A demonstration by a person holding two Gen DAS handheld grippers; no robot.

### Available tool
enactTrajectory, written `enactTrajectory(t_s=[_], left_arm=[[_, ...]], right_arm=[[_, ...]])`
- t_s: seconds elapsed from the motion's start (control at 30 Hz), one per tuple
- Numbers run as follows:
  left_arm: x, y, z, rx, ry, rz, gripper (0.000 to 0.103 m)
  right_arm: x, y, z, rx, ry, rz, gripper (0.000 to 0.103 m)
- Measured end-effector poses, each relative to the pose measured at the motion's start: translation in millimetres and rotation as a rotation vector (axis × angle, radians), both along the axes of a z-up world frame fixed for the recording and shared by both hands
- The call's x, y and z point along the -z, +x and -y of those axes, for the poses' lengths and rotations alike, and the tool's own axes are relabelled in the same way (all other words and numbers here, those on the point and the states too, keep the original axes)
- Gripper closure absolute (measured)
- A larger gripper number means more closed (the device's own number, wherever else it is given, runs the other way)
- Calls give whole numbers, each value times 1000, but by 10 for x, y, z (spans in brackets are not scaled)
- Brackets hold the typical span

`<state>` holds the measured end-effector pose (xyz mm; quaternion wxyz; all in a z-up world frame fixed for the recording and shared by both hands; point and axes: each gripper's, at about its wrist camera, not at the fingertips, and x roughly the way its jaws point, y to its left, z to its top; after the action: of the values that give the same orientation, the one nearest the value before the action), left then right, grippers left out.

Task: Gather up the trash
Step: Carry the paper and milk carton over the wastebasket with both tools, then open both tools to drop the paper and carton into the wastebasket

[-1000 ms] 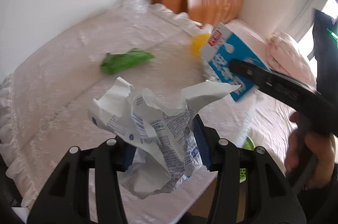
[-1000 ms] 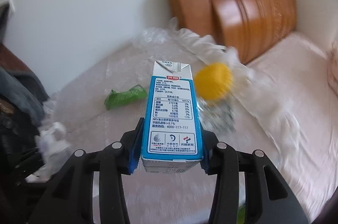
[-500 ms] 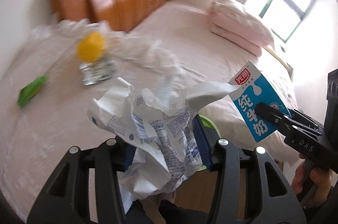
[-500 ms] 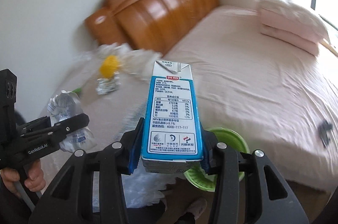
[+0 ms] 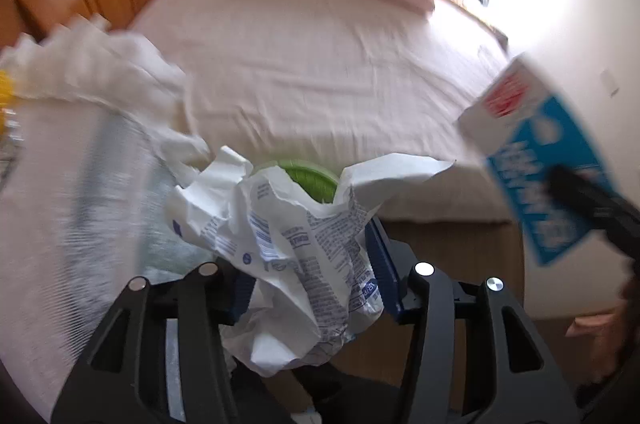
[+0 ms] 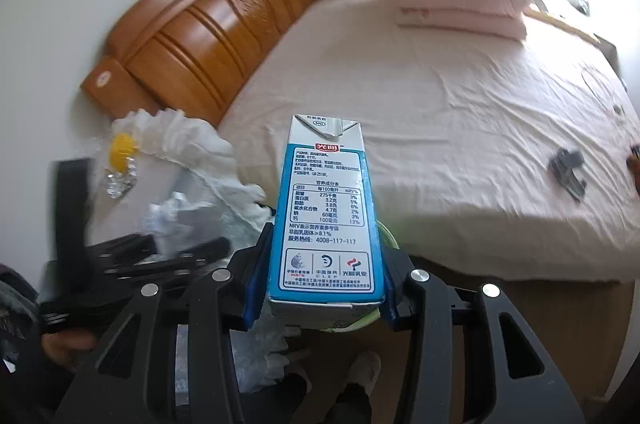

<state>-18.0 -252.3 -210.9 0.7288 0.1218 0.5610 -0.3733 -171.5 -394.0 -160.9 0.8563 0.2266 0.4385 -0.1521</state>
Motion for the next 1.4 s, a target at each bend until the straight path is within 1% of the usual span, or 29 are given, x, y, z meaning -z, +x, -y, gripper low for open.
enactTrajectory(t_s=[0.07,0.13,0.17,0.23,0.27,0.33,0.43,0.5,0.7,0.77,0.83,0.9,1.03,1.1,1.23,1.3,1.33,1.37,1.4], left_arm=[[262,42,131,13,31,-32,51],[568,107,252,7,71,-65,46],[665,126,286,4,85,-76,45],[914,180,373,-7,119,-94,34],[990,181,379,-8,133,-98,31],[1150,195,435,-4,169,-125,19],[1232,223,434,-11,174,-139,16],[1193,236,416,-22,164,-131,12],[913,258,362,-63,113,-99,9],[780,247,339,-72,102,-82,8],[579,234,252,-87,73,-59,8],[369,223,136,-113,43,-33,8],[-32,189,-137,-145,2,28,8],[-180,163,-276,-162,-5,57,8],[-347,114,-517,-200,-11,83,8],[-381,102,-629,-218,-10,84,8],[-390,103,-687,-228,-6,85,8],[-401,109,-744,-235,-1,87,8],[-404,114,-784,-241,3,88,8]], right_arm=[[50,-56,88,12,5,-21,58],[83,-92,165,19,7,-36,58],[95,-102,189,20,8,-41,58],[120,-115,231,17,5,-54,58],[132,-119,254,15,2,-60,58],[149,-114,285,10,1,-67,58],[182,-114,325,6,5,-71,58],[207,-99,339,0,12,-72,58],[237,-20,312,-21,17,-63,58],[264,20,308,-27,31,-55,58],[333,80,302,-33,58,-47,58],[461,171,280,-43,70,-64,58],[921,453,163,-84,111,-141,58],[1131,574,95,-101,134,-171,58],[1486,831,-96,-134,158,-230,56],[1579,904,-148,-141,184,-241,48],[1616,933,-169,-137,196,-250,35],[1629,945,-186,-123,196,-253,24],[1621,951,-201,-105,191,-251,22]])
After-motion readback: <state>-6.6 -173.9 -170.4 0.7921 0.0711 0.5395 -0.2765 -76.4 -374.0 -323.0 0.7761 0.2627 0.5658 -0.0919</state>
